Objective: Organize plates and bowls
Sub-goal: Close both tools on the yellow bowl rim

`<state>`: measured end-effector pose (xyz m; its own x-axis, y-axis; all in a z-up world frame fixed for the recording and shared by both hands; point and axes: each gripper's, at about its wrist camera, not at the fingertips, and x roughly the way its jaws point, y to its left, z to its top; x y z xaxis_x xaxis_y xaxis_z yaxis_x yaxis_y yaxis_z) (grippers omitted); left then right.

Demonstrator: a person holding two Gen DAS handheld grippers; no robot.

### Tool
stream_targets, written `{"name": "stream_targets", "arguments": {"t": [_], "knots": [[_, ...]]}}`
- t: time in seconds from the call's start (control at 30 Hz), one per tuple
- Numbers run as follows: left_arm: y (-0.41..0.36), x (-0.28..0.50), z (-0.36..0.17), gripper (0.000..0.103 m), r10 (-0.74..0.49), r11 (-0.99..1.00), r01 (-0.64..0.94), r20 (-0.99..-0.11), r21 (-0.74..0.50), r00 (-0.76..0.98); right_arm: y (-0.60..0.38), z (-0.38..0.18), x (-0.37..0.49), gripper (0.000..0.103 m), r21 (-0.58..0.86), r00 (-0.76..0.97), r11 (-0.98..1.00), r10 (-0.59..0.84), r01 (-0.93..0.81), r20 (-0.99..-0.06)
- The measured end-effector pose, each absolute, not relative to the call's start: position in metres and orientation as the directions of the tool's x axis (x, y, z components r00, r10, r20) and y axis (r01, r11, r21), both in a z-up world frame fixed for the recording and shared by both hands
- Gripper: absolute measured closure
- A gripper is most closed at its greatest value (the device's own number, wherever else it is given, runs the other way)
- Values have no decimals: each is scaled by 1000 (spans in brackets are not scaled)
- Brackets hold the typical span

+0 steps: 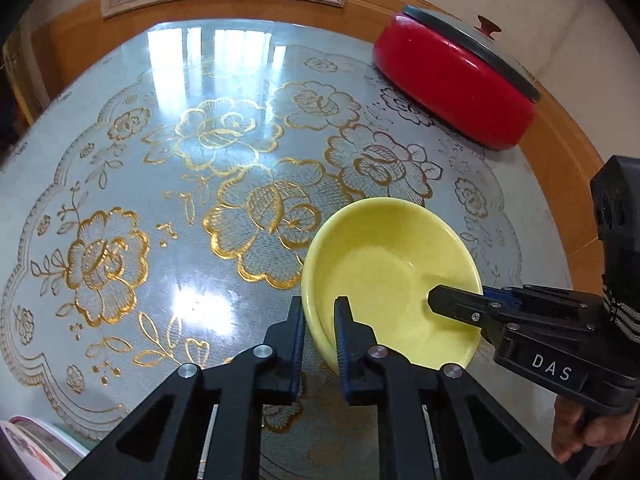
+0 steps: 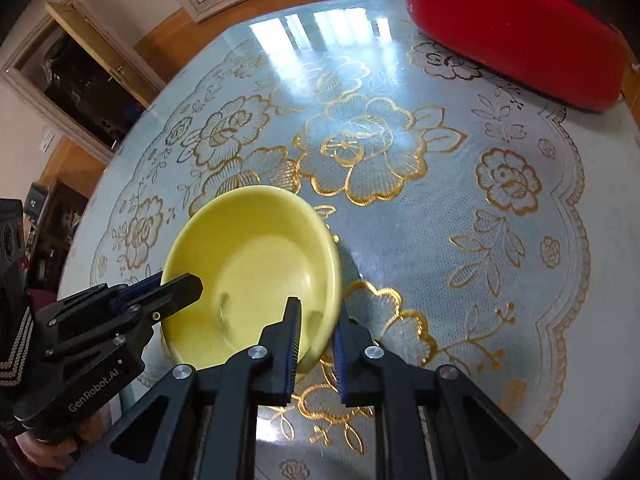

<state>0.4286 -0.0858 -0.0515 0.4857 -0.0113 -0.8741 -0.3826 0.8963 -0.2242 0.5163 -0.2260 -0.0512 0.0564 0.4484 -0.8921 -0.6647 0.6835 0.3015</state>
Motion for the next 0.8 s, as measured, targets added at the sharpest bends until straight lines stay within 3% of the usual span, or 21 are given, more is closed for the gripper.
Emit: {"name": "stream_targets", "arguments": {"t": [0.47, 0.8], "knots": [[-124, 396, -44, 88, 37, 955, -265, -835, -132, 548, -255, -54, 489, 91, 312, 58, 705, 448, -637, -892], [-134, 373, -24, 89, 28, 965, -224, -801, -133, 598, -268, -41, 470, 91, 299, 103, 705, 466, -644, -879]]}}
